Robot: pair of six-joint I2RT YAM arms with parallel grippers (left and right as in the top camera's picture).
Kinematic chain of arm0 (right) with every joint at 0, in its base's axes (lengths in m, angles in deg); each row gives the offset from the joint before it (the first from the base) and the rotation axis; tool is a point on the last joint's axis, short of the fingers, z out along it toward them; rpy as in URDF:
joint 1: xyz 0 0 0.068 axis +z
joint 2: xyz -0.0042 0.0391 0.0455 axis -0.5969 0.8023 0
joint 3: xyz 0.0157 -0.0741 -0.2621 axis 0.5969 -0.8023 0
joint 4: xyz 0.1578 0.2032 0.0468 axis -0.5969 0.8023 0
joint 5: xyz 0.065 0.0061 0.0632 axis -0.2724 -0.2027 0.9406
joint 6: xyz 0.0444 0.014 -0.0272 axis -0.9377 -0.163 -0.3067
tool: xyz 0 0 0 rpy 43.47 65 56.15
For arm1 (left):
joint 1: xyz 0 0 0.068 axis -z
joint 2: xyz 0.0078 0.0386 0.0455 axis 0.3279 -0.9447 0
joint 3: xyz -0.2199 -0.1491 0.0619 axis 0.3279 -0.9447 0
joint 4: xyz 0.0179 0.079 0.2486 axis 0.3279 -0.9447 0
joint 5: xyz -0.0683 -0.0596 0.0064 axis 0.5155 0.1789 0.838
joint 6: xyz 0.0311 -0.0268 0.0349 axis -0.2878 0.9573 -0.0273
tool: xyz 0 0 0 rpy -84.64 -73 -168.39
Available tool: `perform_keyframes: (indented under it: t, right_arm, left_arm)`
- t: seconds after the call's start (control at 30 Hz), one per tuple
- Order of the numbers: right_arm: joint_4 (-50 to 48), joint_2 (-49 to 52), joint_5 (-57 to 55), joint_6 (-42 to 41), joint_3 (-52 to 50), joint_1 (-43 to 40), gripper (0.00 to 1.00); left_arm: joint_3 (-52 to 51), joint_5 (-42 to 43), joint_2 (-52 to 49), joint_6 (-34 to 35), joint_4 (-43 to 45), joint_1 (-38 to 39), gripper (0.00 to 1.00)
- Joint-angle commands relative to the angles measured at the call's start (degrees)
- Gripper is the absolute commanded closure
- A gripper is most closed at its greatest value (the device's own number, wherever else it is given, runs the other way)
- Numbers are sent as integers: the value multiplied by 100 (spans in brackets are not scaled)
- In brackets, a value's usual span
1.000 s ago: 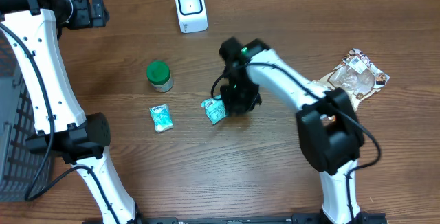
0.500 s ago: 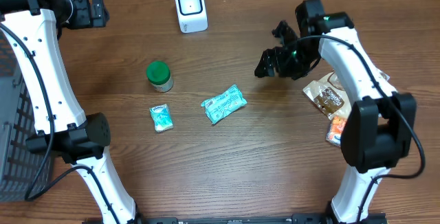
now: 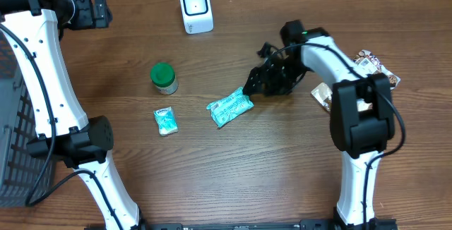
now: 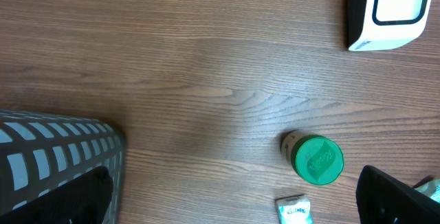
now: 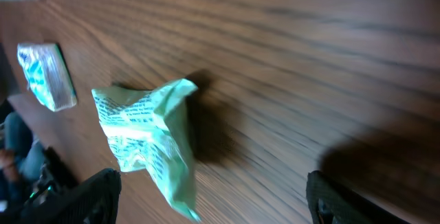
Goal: Scan the item barcode
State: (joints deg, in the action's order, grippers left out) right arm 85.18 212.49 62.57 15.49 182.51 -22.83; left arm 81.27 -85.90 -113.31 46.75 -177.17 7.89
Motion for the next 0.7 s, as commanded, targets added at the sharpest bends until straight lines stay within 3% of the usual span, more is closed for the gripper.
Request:
perform_keyframes:
  t: [0.0,0.2,0.27,0.3,0.33,0.4,0.47,0.67]
  right_arm:
    - [-63,188,457,85,-48,243,16]
    - [-713,348,404,-796,-468,691,31]
    - [-1106,348,409,-1266,-726,739,51]
    - [-1110,348,435,-1274,-732,737,57]
    - [-1119,345,553,-1272,-732,675,73]
    - [-1121,345,726,-1248,-732,590,89]
    - [-1141,345,894,-1198,-732,501,96]
    - [-1147,304,2063,-424,-730,258,96]
  left_arm:
    - [44,-20,173,-66,-9,39,0]
    - [44,-20,173,-66,-9,39,1]
    - [44,-20,173,-66,-9,39,0]
    - [44,-20,173,-66,-9,39,0]
    - [44,-20,173,-66,-9,39,1]
    - [44,-20,173,-66,-9,39,0]
    - [44,-20,173,-66,-9,39,0]
    - [44,-20,173,-66,-9,39,0]
